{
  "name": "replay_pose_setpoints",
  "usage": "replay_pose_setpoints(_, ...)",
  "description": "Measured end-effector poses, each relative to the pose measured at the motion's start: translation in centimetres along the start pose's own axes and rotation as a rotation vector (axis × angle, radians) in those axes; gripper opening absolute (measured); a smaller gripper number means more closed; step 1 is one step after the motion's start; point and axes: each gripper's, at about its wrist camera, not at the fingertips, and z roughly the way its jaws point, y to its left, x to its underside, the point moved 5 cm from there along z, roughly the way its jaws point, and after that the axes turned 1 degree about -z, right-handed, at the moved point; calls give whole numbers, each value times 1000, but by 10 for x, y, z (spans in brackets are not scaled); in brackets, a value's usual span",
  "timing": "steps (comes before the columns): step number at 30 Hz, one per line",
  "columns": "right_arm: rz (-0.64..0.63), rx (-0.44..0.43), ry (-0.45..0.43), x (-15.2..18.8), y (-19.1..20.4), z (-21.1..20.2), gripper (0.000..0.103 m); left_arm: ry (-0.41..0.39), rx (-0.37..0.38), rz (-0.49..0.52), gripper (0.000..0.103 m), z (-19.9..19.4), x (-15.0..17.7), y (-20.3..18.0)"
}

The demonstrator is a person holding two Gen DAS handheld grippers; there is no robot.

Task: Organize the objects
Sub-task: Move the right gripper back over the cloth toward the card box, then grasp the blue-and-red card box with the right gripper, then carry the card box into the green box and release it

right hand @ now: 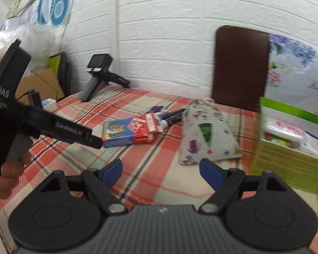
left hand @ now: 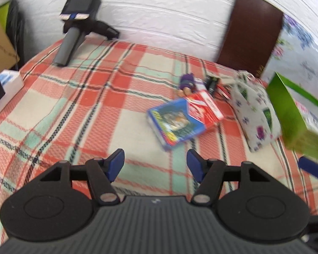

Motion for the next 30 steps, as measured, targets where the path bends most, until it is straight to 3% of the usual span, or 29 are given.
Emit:
replay_pose_setpoints(5,-76,-88,21,-17,17,39,83,22,38,-69,67,16,-16,14)
replay_pose_setpoints(12,-91,-127,58,-41,18,98,83,62,109,-111,67,44,-28,11)
replay_pose_setpoints(16,-81,-153,105,-43,19,128,82,33,61,-75,66,54,-36,5)
replay_pose_setpoints(18,-12,-181,136,-40,15,140,82,23,58,-79,65,57,-39,8)
replay_pose_setpoints(21,97,-239,158,-35,11,144,79,38,103,-85,66,60,-41,10)
replay_pose_setpoints(24,138,-334,172,-31,21,138,64,40,116,-34,67,55,-34,0)
replay_pose_setpoints(27,108,-332,166,-28,34,127,61,19,83,-1,67,47,-25,-3)
replay_pose_setpoints(30,138,-337,168,-23,34,115,52,38,107,-65,66,37,-21,4)
